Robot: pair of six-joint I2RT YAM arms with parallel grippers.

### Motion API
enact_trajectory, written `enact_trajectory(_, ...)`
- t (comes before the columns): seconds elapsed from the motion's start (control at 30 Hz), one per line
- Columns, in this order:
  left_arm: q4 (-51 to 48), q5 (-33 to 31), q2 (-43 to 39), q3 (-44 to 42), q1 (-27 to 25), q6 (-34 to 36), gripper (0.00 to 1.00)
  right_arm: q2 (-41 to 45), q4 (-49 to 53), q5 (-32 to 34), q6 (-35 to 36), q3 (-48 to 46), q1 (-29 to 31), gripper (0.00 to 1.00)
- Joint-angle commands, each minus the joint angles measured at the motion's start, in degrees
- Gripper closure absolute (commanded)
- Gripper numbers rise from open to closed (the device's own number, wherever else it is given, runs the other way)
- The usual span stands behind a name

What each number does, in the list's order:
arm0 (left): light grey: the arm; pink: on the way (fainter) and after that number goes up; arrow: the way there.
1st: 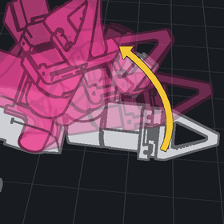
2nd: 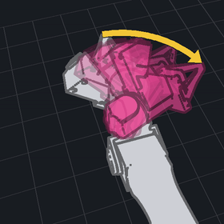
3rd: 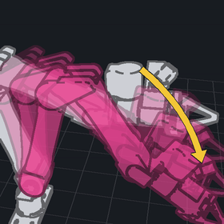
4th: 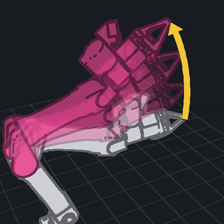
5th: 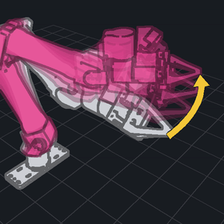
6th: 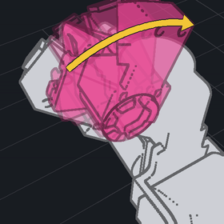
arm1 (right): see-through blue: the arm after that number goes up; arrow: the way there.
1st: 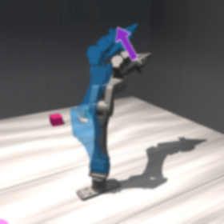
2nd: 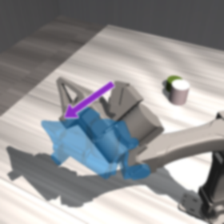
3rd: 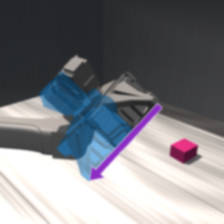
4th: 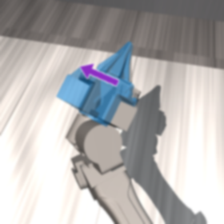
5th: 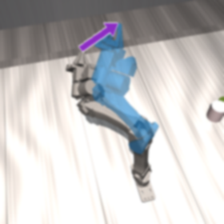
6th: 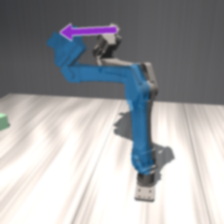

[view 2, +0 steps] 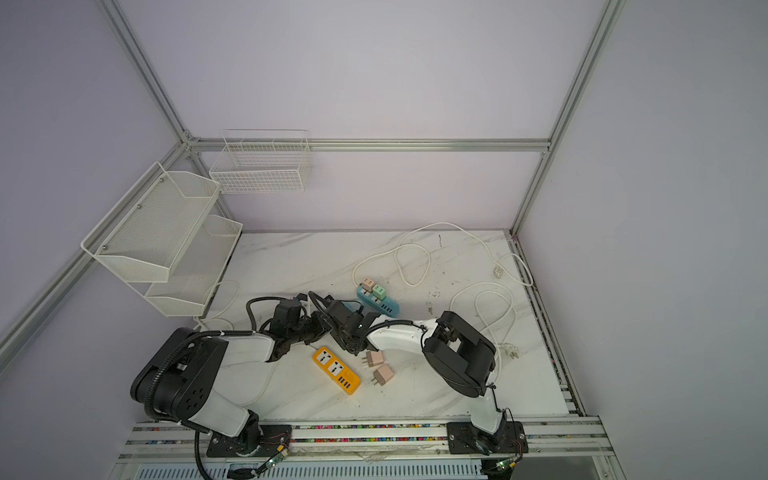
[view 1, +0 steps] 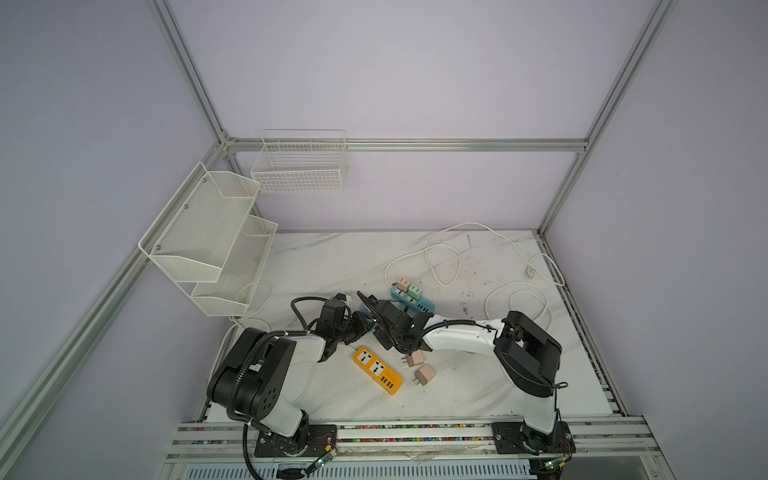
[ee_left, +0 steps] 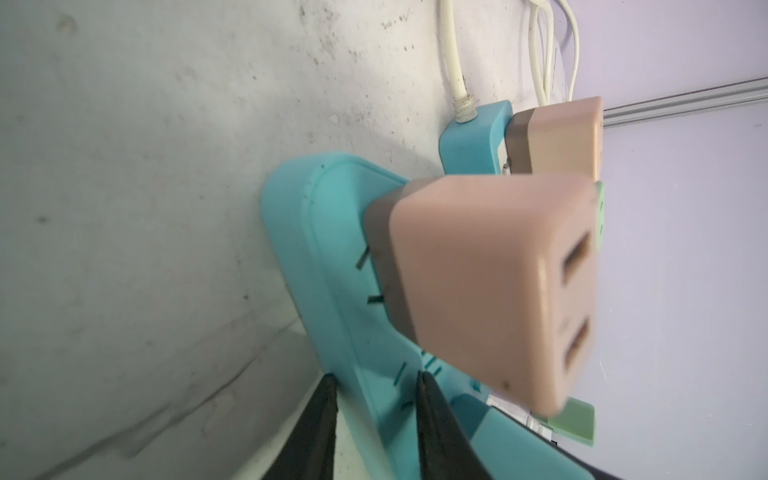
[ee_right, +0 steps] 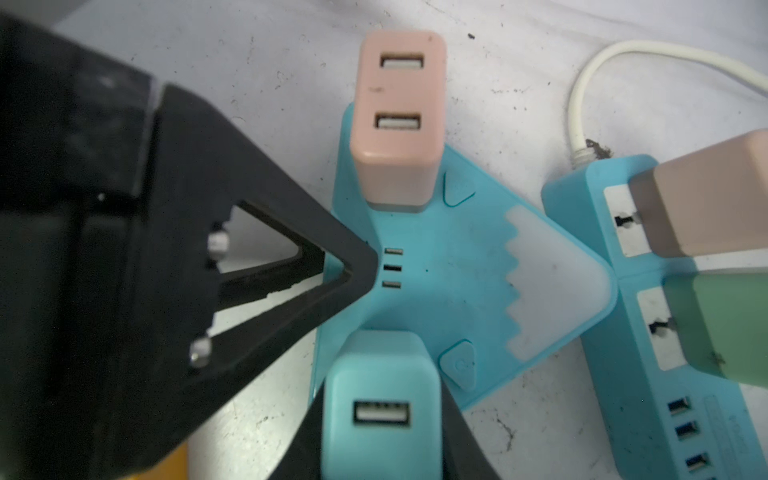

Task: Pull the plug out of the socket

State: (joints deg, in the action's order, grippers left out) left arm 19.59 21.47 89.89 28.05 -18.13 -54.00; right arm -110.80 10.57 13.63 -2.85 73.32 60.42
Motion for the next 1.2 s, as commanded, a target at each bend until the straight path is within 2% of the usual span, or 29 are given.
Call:
enact_trajectory(0.0,-14.43,-5.12,4.36,-1.21,-0.67,0.82,0.71,4.28,-3.42,-1.90,2.59,0.05,2.33,0.97)
enact_trajectory(0.13,-14.73,-5.83,4.07,-1.40,-0.94,1.28,0.72,4.57,-2.49,-0.08,2.27,0.38,1.54,0.97)
enact_trajectory(0.23,-14.67,-6.09,3.89,-1.34,-0.94,1.18,0.72,3.51,-2.81,-2.08,3.85,0.86,2.59,0.97)
enact_trajectory(0.37,-15.04,-6.46,4.06,-1.17,-0.94,1.17,0.73,2.17,-1.84,-1.27,3.34,1.62,3.87,1.00)
enact_trajectory(0.63,-15.14,-6.16,4.27,-1.50,-0.94,1.18,0.73,6.21,-4.90,-2.66,3.64,-0.99,0.49,1.00)
enact_trajectory(0.87,-15.15,-6.31,4.55,-1.12,-0.94,1.18,0.74,4.46,-5.65,-5.78,4.94,-0.43,3.56,1.00)
enact_trajectory(1.03,-15.74,-6.28,4.59,-0.95,-0.99,1.42,0.75,6.05,-6.80,-3.22,4.72,-1.24,2.16,1.00)
enact_trajectory(1.17,-15.82,-6.02,4.68,-0.57,-1.02,1.36,0.76,7.92,-8.14,-4.44,4.56,-1.59,0.75,1.00)
